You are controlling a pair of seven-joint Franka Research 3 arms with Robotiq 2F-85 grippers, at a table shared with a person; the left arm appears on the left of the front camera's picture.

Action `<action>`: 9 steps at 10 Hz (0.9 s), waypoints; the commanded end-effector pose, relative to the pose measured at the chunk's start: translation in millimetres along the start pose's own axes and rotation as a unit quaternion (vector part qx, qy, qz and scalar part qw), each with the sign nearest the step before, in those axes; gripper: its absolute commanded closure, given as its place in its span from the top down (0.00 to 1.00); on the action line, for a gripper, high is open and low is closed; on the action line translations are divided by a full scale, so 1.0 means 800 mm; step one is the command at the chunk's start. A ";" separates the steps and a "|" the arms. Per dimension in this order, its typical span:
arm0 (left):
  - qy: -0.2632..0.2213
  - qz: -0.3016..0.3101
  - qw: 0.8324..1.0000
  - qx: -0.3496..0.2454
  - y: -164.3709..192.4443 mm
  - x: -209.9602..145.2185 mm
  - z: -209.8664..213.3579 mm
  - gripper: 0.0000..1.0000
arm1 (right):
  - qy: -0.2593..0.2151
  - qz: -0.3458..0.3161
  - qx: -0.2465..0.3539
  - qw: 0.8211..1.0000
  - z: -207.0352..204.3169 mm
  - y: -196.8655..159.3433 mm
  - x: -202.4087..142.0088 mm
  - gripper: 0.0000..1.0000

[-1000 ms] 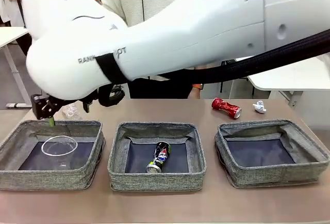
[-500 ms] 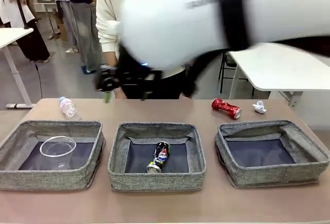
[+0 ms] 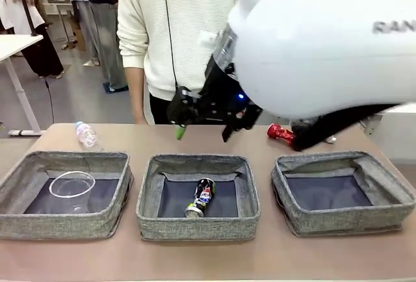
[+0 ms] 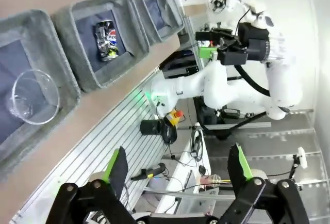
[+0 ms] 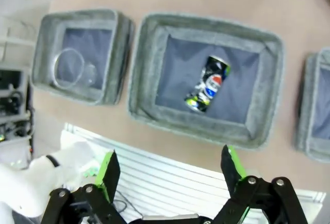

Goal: Sort the waste into the appropriate baskets.
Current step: Place the picked waste into the Fabric basket indicated by the person.

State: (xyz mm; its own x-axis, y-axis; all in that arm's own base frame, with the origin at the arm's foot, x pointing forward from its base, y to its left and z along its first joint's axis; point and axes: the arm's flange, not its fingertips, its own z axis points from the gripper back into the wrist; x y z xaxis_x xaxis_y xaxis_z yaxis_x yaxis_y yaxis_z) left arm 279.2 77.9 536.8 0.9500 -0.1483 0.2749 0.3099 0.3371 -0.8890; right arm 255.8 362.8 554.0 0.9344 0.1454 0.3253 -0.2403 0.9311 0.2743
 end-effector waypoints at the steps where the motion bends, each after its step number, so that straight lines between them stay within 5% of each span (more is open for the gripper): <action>1: -0.006 -0.008 1.000 0.005 -0.003 -0.001 0.010 1.00 | -0.005 -0.011 -0.004 1.000 0.010 -0.012 -0.012 1.00; 3: 0.017 0.026 1.000 -0.002 0.021 -0.001 0.005 1.00 | 0.034 -0.107 0.121 0.986 0.021 -0.095 0.029 1.00; 5: -0.009 0.053 0.998 -0.028 0.042 -0.001 0.028 1.00 | 0.098 -0.141 0.306 0.937 0.053 -0.210 0.006 1.00; 7: -0.027 0.059 0.996 -0.053 0.053 0.003 0.036 1.00 | 0.070 -0.146 0.442 0.882 0.060 -0.316 -0.038 1.00; 9: -0.026 0.065 0.996 -0.059 0.058 0.009 0.039 1.00 | 0.002 -0.199 0.467 0.861 0.065 -0.415 -0.084 1.00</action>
State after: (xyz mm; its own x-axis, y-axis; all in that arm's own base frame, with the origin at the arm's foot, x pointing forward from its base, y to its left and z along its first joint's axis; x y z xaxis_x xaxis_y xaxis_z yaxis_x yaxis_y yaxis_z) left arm 298.2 119.4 502.1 0.9861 -0.0578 0.1557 0.1655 0.2673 -0.9493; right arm 296.1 55.5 546.1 0.9975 -0.0397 0.0583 -0.0464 0.2535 0.9662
